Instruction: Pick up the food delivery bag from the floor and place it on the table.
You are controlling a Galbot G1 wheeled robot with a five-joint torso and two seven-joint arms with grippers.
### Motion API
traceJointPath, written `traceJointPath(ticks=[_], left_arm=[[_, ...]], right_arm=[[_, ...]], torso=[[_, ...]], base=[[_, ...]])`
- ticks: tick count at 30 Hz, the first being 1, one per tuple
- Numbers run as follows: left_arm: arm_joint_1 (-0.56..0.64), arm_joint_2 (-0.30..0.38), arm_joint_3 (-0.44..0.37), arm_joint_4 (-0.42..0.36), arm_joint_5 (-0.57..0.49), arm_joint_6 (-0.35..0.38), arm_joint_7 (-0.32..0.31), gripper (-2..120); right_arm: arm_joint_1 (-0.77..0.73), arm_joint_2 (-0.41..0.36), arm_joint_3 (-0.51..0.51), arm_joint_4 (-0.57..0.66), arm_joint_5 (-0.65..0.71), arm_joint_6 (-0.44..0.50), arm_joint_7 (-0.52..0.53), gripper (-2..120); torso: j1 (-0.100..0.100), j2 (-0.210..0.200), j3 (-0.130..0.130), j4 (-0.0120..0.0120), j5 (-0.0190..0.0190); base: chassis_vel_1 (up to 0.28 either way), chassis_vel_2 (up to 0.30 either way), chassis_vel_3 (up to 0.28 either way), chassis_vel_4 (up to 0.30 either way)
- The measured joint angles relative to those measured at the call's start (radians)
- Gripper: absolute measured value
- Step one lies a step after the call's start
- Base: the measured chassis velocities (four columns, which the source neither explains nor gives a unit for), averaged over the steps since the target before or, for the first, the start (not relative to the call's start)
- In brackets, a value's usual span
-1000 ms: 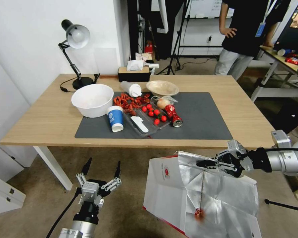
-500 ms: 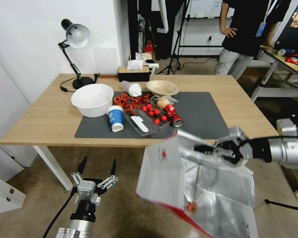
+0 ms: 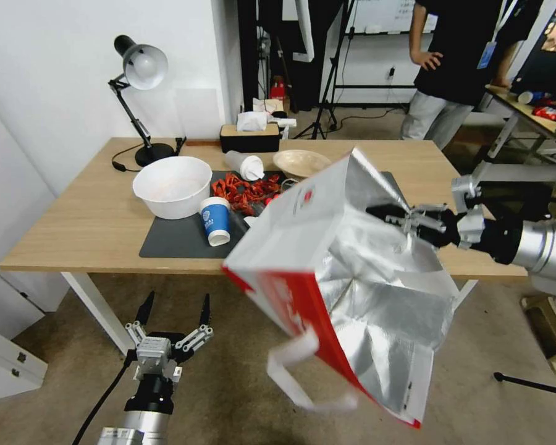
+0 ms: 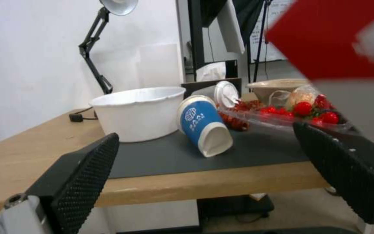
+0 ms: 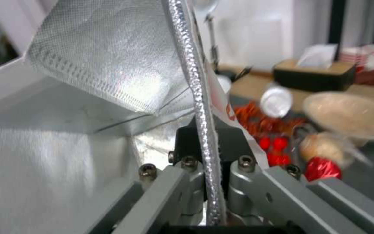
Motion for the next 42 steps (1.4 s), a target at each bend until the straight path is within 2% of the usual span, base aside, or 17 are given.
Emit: traceJointPath(ticks=[1, 2, 3, 4, 5, 7, 8, 11, 12, 14, 15, 18, 22, 28, 42], left_arm=[[0.0, 0.0, 0.0, 0.0, 0.0, 0.0, 0.0, 100], [-0.003, -0.001, 0.002, 0.0, 0.004, 0.0, -0.006, 100], [-0.012, 0.002, 0.006, 0.006, 0.007, 0.0, -0.01, 100], [-0.012, 0.002, 0.006, 0.006, 0.007, 0.0, -0.01, 100], [-0.013, 0.004, 0.009, 0.008, 0.007, 0.0, -0.01, 100], [-0.013, 0.004, 0.01, 0.011, 0.007, -0.001, -0.011, 100], [-0.013, 0.004, 0.01, 0.011, 0.007, -0.001, -0.011, 100], [-0.014, 0.001, 0.012, 0.015, 0.009, -0.004, -0.012, 100], [-0.014, 0.001, 0.012, 0.015, 0.009, -0.004, -0.012, 100], [-0.015, -0.002, 0.014, 0.023, 0.017, -0.009, -0.017, 100], [-0.015, -0.002, 0.014, 0.023, 0.017, -0.009, -0.017, 100], [-0.009, -0.002, 0.017, 0.024, 0.022, -0.015, -0.017, 100], [-0.006, 0.0, 0.017, 0.022, 0.022, -0.016, -0.016, 100], [-0.004, 0.001, 0.016, 0.021, 0.022, -0.016, -0.015, 100], [-0.009, -0.003, 0.013, 0.029, 0.027, -0.016, -0.016, 100]], right_arm=[[0.0, 0.0, 0.0, 0.0, 0.0, 0.0, 0.0, 0], [0.005, 0.0, 0.031, 0.022, 0.057, -0.001, 0.078, 0], [0.013, 0.001, 0.072, 0.065, 0.146, 0.002, 0.223, 0], [0.013, 0.001, 0.072, 0.065, 0.146, 0.002, 0.223, 0], [0.035, 0.002, 0.08, 0.084, 0.191, 0.005, 0.322, 0], [0.076, 0.004, 0.068, 0.09, 0.225, 0.016, 0.422, 0], [0.076, 0.004, 0.068, 0.09, 0.225, 0.016, 0.422, 0], [0.163, 0.012, 0.03, 0.087, 0.321, 0.046, 0.634, 0], [0.163, 0.012, 0.03, 0.087, 0.321, 0.046, 0.634, 0], [0.208, 0.018, 0.016, 0.072, 0.368, 0.073, 0.76, 0], [0.208, 0.018, 0.016, 0.072, 0.368, 0.073, 0.76, 0], [0.24, 0.026, 0.004, 0.028, 0.398, 0.089, 0.863, 0], [0.253, 0.044, -0.01, -0.018, 0.416, 0.083, 0.901, 0], [0.27, 0.066, -0.044, -0.046, 0.416, 0.071, 0.906, 0], [0.489, 0.154, -0.295, -0.073, 0.422, 0.054, 0.932, 0]], torso=[[0.0, 0.0, 0.0, 0.0, 0.0], [0.0, 0.0, 0.0, 0.0, -0.0001], [0.0, -0.001, 0.0, -0.0001, -0.0001], [0.0, -0.001, 0.0, -0.0001, -0.0001], [0.0, -0.001, 0.0, -0.0003, -0.0001], [-0.001, -0.001, -0.001, 0.0001, -0.0001], [-0.001, -0.001, -0.001, 0.0001, -0.0001], [-0.001, -0.001, -0.001, 0.0, 0.0], [-0.001, -0.001, -0.001, 0.0, 0.0], [-0.001, -0.002, -0.001, 0.0, 0.0], [-0.001, -0.002, -0.001, 0.0, 0.0], [-0.001, -0.002, -0.001, -0.0001, 0.0001], [-0.001, -0.002, -0.001, -0.0002, 0.0002], [-0.001, -0.002, -0.001, -0.0001, 0.0001], [-0.001, -0.002, -0.001, -0.0001, -0.0001]], base=[[0.0, 0.0, 0.0, 0.0], [0.0, 0.0, 0.0, 0.0], [0.0, 0.0, 0.0, 0.0], [0.0, 0.0, 0.0, 0.0], [0.0, 0.0, 0.0, 0.0], [0.0, 0.0, 0.0, 0.0], [0.0, 0.0, 0.0, 0.0], [0.0, 0.0, 0.0, 0.0], [0.0, 0.0, 0.0, 0.0], [0.0, 0.0, 0.0, 0.0], [0.0, 0.0, 0.0, 0.0], [0.0, 0.0, 0.0, 0.0], [0.0, 0.0, 0.0, 0.0], [0.0, 0.0, 0.0, 0.0], [0.0, 0.0, 0.0, 0.0]])
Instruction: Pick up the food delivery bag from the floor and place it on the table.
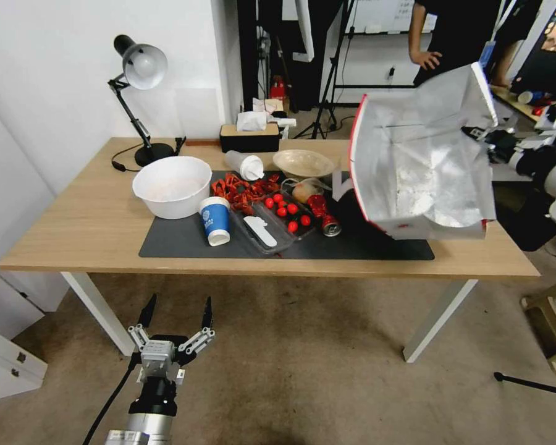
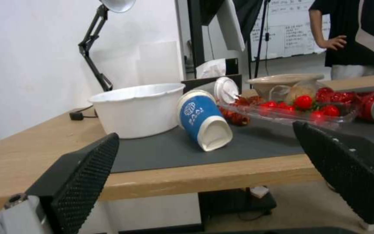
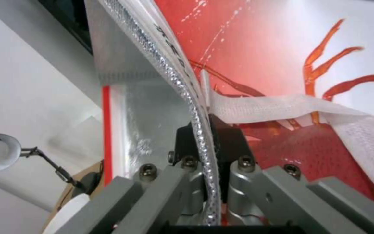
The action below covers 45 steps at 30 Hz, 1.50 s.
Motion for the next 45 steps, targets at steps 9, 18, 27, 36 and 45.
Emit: traceJointPath(ticks=[9, 18, 27, 36, 45], left_arm=[[0.0, -0.002, 0.0, 0.006, 0.006, 0.0, -0.005, 100], [-0.007, -0.002, 0.0, 0.015, 0.008, 0.002, -0.009, 100], [-0.011, -0.001, 0.0, 0.022, 0.009, 0.003, -0.017, 100], [-0.012, -0.003, 0.002, 0.029, 0.012, 0.004, -0.019, 100], [-0.004, -0.007, 0.006, 0.026, 0.023, 0.0, -0.023, 100]], right_arm=[[0.1, 0.04, -0.059, 0.006, -0.001, 0.018, -0.032, 0], [0.212, 0.06, -0.108, -0.017, 0.012, 0.028, -0.028, 0], [0.166, 0.082, -0.115, -0.037, -0.02, 0.013, -0.02, 0], [0.067, 0.084, -0.065, -0.04, -0.041, -0.001, -0.022, 0], [0.006, 0.068, -0.012, -0.038, -0.044, -0.011, -0.029, 0]], torso=[[0.0, 0.0, 0.0, 0.0, 0.0], [0.0, 0.0, 0.0, 0.0001, 0.0], [0.0, 0.0, 0.0, 0.0, 0.0001], [0.0, 0.0, 0.0, -0.0001, 0.0002], [0.0, 0.0, 0.0, -0.0001, 0.0001]], base=[[0.0, 0.0, 0.0, 0.0], [0.0, 0.0, 0.0, 0.0], [0.0, 0.0, 0.0, 0.0], [0.0, 0.0, 0.0, 0.0], [0.0, 0.0, 0.0, 0.0]])
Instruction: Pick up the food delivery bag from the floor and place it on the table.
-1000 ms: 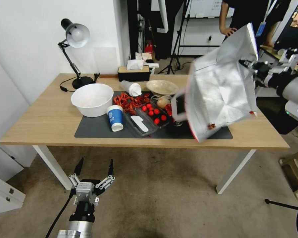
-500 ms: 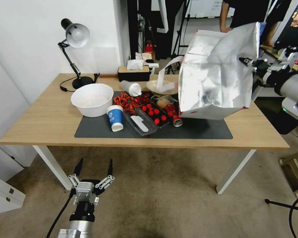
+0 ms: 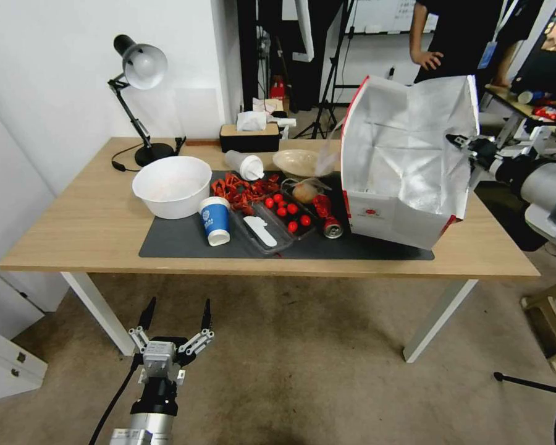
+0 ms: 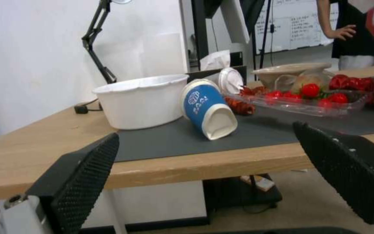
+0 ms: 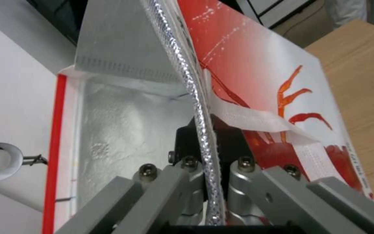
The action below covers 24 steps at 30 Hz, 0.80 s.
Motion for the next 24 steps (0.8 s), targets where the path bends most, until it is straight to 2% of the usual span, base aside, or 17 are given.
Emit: traceJointPath(ticks=[9, 10, 11, 14, 15, 18, 19, 23, 24], left_arm=[[0.011, -0.005, 0.0, -0.006, 0.005, -0.012, -0.004, 100], [0.012, -0.005, 0.0, -0.006, 0.005, -0.012, -0.005, 100], [0.012, -0.005, 0.0, -0.006, 0.005, -0.012, -0.005, 100], [0.014, -0.006, -0.002, -0.006, 0.006, -0.014, -0.008, 100], [0.014, -0.006, -0.002, -0.006, 0.006, -0.014, -0.008, 100], [0.013, -0.008, -0.002, -0.006, 0.008, -0.015, -0.009, 100], [0.013, -0.008, -0.002, -0.006, 0.008, -0.015, -0.009, 100], [0.011, -0.003, -0.003, -0.005, 0.007, -0.015, -0.013, 100], [0.011, -0.003, -0.003, -0.005, 0.007, -0.015, -0.013, 100]], right_arm=[[0.011, -0.001, -0.019, -0.014, -0.026, -0.006, -0.003, 0], [0.014, -0.001, -0.022, -0.016, -0.029, -0.006, -0.003, 6], [0.014, -0.001, -0.022, -0.016, -0.029, -0.006, -0.003, 6], [0.027, 0.0, -0.035, -0.023, -0.043, -0.007, -0.003, 22], [0.027, 0.0, -0.035, -0.023, -0.043, -0.007, -0.003, 22], [0.04, 0.001, -0.043, -0.031, -0.059, -0.007, 0.002, 37], [0.04, 0.001, -0.043, -0.031, -0.059, -0.007, 0.002, 37], [0.037, -0.009, -0.041, -0.037, -0.095, -0.007, 0.004, 55], [0.037, -0.009, -0.041, -0.037, -0.095, -0.007, 0.004, 55]], torso=[[0.0, 0.0, 0.0, 0.0002, 0.0001], [0.0, 0.0, 0.0, 0.0001, 0.0001], [0.0, 0.0, 0.0, 0.0001, 0.0001], [0.0, 0.0, 0.0, 0.0001, 0.0001], [0.0, 0.0, 0.0, 0.0001, 0.0001], [0.0, 0.0, 0.0, 0.0001, 0.0001], [0.0, 0.0, 0.0, 0.0001, 0.0001], [0.0, 0.0, 0.0, 0.0001, 0.0001], [0.0, 0.0, 0.0, 0.0001, 0.0001]], base=[[0.0, 0.0, 0.0, 0.0], [0.0, 0.0, 0.0, 0.0], [0.0, 0.0, 0.0, 0.0], [0.0, 0.0, 0.0, 0.0], [0.0, 0.0, 0.0, 0.0], [0.0, 0.0, 0.0, 0.0], [0.0, 0.0, 0.0, 0.0], [0.0, 0.0, 0.0, 0.0], [0.0, 0.0, 0.0, 0.0]])
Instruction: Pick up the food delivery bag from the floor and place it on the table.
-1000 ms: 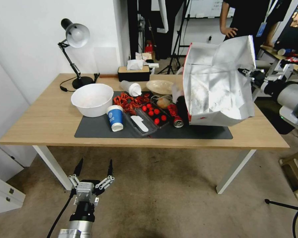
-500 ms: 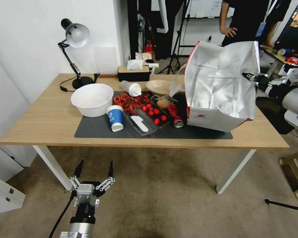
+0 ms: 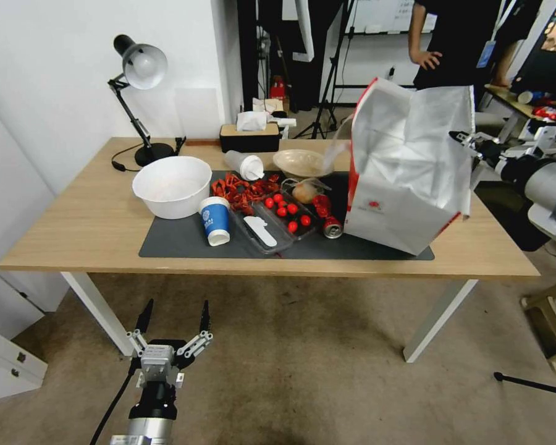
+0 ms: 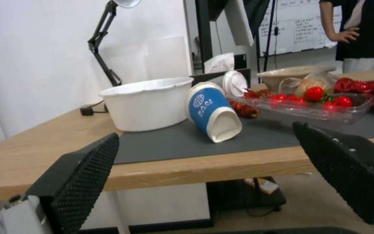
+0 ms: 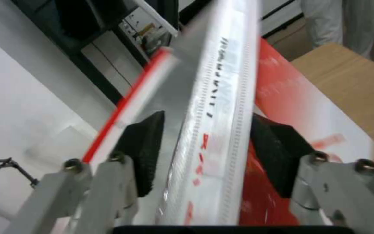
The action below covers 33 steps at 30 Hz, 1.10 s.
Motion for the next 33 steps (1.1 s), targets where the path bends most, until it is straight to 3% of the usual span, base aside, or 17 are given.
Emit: traceJointPath(ticks=[6, 11, 25, 33], left_arm=[[-0.001, 0.001, 0.002, 0.003, 0.0, -0.001, -0.002, 100], [-0.001, 0.003, 0.002, 0.004, 0.0, -0.003, -0.005, 100], [-0.007, 0.007, 0.003, 0.006, 0.0, -0.002, -0.013, 100], [-0.009, 0.005, 0.001, 0.006, -0.002, -0.001, -0.018, 100]], right_arm=[[-0.008, -0.019, 0.0, 0.0, -0.084, -0.011, 0.029, 79], [-0.016, -0.032, 0.011, 0.019, -0.097, -0.06, 0.132, 97], [-0.026, -0.051, 0.044, 0.068, -0.027, -0.146, 0.407, 100], [-0.086, -0.062, 0.097, 0.119, -0.062, -0.122, 0.396, 100]], torso=[[0.0, 0.0, 0.0, 0.0, 0.0], [0.0, 0.0, 0.0, 0.0, -0.0001], [0.0, 0.0, 0.0, 0.0, -0.0001], [0.0, 0.0, 0.0, -0.0001, 0.0]], base=[[0.0, 0.0, 0.0, 0.0], [0.0, 0.0, 0.0, 0.0], [0.0, 0.0, 0.0, 0.0], [0.0, 0.0, 0.0, 0.0]])
